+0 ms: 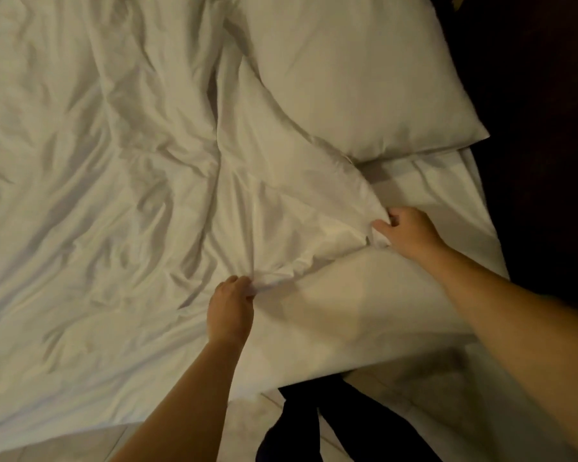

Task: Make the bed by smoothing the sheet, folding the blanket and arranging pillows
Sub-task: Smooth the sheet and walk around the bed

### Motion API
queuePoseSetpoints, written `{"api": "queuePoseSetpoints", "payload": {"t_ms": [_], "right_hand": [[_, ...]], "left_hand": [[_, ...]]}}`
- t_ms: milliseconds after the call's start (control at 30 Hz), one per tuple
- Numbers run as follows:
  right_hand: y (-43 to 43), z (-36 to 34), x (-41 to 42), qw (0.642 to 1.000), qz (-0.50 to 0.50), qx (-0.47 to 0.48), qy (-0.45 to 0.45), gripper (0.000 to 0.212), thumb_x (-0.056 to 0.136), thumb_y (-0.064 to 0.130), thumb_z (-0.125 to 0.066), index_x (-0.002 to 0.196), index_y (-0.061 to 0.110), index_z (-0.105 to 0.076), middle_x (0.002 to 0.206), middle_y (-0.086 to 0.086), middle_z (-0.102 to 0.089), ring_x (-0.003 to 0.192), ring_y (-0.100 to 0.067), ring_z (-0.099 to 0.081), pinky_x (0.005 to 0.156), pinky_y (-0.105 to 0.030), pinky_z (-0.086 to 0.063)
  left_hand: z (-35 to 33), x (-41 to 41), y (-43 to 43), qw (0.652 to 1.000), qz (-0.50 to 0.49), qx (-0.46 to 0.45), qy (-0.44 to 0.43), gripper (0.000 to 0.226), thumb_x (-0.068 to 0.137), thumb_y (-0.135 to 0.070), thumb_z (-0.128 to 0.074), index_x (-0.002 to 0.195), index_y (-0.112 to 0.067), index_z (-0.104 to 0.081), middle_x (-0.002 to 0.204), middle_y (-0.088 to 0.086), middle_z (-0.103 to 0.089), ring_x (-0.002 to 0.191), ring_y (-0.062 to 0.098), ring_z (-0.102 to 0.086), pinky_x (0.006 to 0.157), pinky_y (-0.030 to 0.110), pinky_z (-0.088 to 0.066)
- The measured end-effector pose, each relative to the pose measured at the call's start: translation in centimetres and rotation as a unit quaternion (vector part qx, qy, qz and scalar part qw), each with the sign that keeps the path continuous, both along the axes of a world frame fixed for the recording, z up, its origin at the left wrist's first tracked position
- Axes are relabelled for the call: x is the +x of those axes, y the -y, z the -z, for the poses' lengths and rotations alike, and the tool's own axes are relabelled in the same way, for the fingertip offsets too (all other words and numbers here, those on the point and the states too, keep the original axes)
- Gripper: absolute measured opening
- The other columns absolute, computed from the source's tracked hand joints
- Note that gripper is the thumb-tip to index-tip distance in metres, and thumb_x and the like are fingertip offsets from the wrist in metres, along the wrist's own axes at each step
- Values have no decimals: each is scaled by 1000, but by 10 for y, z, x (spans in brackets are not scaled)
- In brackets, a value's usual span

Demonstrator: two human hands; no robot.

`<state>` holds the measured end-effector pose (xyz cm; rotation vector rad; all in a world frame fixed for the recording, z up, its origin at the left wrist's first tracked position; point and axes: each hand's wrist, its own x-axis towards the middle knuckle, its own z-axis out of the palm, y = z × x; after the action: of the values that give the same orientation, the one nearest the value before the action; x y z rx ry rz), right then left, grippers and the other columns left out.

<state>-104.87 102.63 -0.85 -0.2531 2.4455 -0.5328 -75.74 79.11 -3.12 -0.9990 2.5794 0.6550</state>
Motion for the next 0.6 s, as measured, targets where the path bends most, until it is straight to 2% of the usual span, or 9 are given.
{"api": "queuePoseSetpoints", "payload": {"t_ms": [67, 133, 233, 333, 433, 600], "right_hand": [[-6, -3, 8, 999, 2, -37, -21, 35, 90, 34, -67, 77, 3, -60, 79, -14, -61, 71, -35, -58, 59, -37, -38], [-13, -17, 16, 997, 10, -75, -35, 23, 94, 28, -64, 83, 8, -63, 85, -8, -58, 73, -27, -54, 63, -31, -34], [-26, -42, 24, 991, 39, -126, -25, 17, 98, 26, -59, 96, 12, -67, 88, -1, -65, 80, -20, -59, 67, -30, -41], [-38, -69, 27, 985, 54, -155, -63, 19, 98, 26, -58, 91, 11, -66, 86, -2, -67, 79, -18, -61, 61, -26, -42], [-53, -102, 24, 976, 79, -161, -125, 22, 98, 23, -59, 88, 5, -65, 83, -8, -67, 79, -25, -62, 62, -29, -43], [-100, -154, 34, 970, 117, -108, -185, 27, 101, 24, -53, 107, 1, -67, 100, -20, -67, 90, -34, -62, 76, -38, -48]], "left_hand": [[-5, 0, -6, 1000, -14, 19, -14, 8, 84, -8, -67, 78, -13, -64, 79, 1, -60, 78, 28, -60, 62, 36, -46], [-11, 4, -13, 999, -19, 29, -19, 7, 86, -13, -67, 80, -14, -64, 82, 0, -62, 78, 26, -61, 64, 37, -48], [-22, 14, -22, 999, -15, 38, -10, 6, 91, -24, -65, 89, -19, -66, 85, 0, -67, 81, 27, -64, 67, 37, -51], [-40, 30, -36, 999, -1, 48, -1, 9, 94, -27, -62, 98, -19, -65, 85, 0, -70, 84, 28, -66, 68, 37, -52], [-62, 48, -50, 998, -13, 51, -17, 22, 93, -23, -65, 115, -21, -67, 98, 2, -74, 93, 29, -68, 74, 35, -53], [-90, 82, -78, 994, 34, 104, -6, 24, 96, -26, -61, 119, -31, -66, 105, -4, -75, 98, 22, -70, 80, 32, -55]]}}
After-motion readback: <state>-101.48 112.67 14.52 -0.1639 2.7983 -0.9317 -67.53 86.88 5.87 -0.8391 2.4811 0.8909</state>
